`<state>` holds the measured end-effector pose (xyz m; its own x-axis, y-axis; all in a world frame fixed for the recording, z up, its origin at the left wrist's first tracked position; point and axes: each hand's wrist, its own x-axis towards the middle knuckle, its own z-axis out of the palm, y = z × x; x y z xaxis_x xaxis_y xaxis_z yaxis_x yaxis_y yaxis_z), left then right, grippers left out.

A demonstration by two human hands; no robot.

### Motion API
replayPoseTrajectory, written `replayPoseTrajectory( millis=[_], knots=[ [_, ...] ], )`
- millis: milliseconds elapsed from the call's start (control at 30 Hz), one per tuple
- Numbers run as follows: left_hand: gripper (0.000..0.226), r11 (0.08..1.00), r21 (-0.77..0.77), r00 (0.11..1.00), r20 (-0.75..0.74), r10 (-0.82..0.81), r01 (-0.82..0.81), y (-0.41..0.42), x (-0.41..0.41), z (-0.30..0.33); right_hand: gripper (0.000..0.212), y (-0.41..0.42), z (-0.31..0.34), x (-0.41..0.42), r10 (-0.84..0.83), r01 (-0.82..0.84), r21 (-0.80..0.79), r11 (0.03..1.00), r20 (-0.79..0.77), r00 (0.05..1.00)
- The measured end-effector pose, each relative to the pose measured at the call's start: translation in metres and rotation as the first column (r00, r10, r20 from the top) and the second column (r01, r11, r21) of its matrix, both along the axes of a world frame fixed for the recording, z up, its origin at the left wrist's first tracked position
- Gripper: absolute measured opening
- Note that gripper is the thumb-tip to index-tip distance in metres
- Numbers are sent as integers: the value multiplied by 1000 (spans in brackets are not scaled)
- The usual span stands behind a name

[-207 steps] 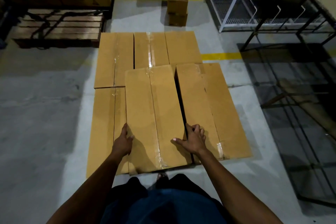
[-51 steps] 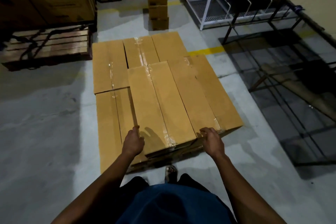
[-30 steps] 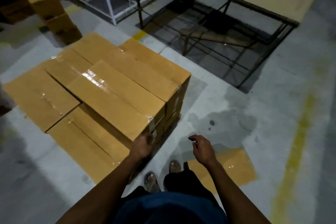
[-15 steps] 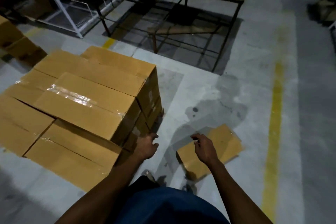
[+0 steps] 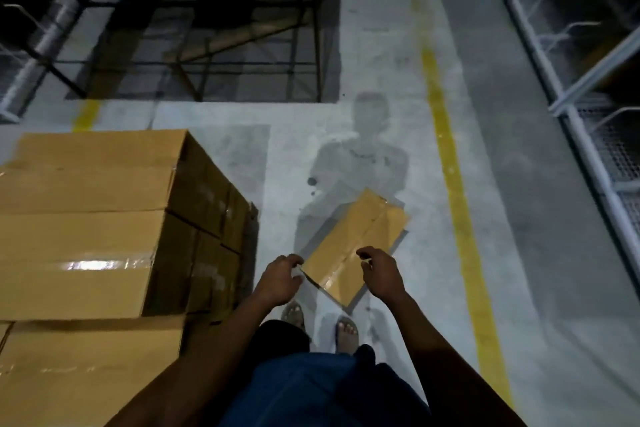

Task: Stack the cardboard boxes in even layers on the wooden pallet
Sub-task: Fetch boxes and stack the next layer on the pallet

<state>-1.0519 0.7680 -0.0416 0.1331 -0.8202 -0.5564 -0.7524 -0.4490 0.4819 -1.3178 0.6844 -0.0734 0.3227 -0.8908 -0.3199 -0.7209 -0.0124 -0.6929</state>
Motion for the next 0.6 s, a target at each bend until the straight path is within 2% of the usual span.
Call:
replayPoseTrajectory(
  millis=[267,400,500,600],
  knots=[
    [40,993,-7,990,-71,-121,121,-59,17,-26,32,10,-25,4,-212,217,50,975,-86,973],
    [43,985,21,980,-97,-171,174,-80,21,-65,28,14,-63,5,-306,302,-77,950,-45,951],
    [46,979,49,977,-99,-190,196,-96,17,-102,32,13,-90,10,-377,380,18,925,-73,923],
    [48,982,54,979,-100,-176,182,-112,12,-143,33,14,-133,9,-373,377,65,924,-69,925]
  ],
)
